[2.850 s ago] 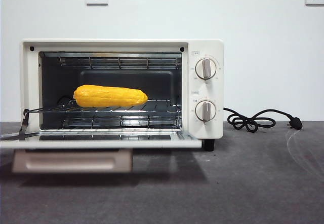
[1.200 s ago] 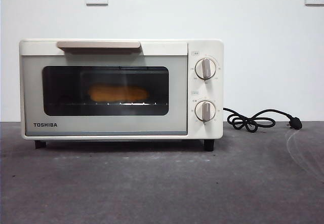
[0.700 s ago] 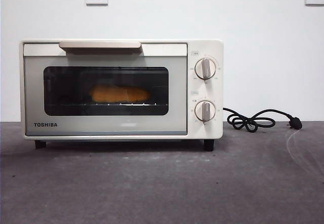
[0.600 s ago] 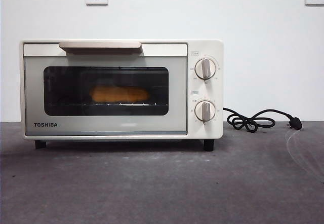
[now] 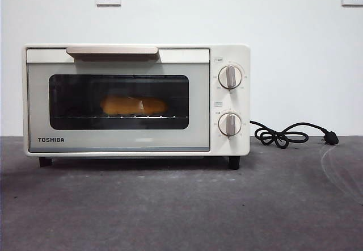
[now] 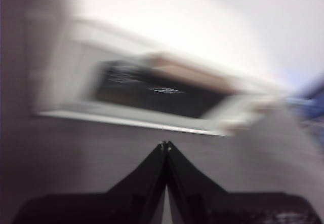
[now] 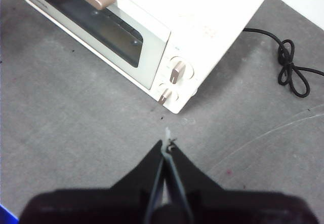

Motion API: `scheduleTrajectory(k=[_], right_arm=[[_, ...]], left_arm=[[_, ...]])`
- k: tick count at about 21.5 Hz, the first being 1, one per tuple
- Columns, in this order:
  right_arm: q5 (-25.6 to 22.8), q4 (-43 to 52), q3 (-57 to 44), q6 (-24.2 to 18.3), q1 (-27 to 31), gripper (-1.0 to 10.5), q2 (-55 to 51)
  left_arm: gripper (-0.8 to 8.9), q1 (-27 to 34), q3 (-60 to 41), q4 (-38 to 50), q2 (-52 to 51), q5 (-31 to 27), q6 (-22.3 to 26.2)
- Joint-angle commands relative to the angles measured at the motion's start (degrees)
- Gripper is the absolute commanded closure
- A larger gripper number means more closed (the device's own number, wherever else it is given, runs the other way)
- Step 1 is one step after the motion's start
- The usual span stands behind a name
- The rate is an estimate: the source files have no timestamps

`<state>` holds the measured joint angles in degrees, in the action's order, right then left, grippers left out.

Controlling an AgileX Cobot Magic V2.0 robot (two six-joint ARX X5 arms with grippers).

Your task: Take the corn from the table,put the corn in the oven

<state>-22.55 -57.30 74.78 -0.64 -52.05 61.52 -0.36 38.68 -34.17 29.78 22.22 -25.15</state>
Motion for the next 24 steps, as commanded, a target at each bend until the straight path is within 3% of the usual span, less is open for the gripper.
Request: scheduleTrajectory(k=[1,5,11,24], right_arm=[[-0.42,0.28,0.07,0.68,0.07,9.6,0.11],[-0.42,0.28,0.07,0.68,0.07,9.6,0.11],[-0.42,-0.24,0.07,0.63,0.04,9.6,0.11],[-0.39,-0.20,0.07,0.63,0.04,9.6,0.11]], left_arm=[[8.19,-1.75,-0.22,-4.37,-2.19,-16.72,6.84],[8.19,-3.15,-0.22,-8.15,-3.67,-20.98,7.43],[8.18,-3.72,-0.22,-9.94,-3.17,-15.67,6.78],[8.18,-3.69,-0.22,-9.84,6.34,-16.22,6.82]])
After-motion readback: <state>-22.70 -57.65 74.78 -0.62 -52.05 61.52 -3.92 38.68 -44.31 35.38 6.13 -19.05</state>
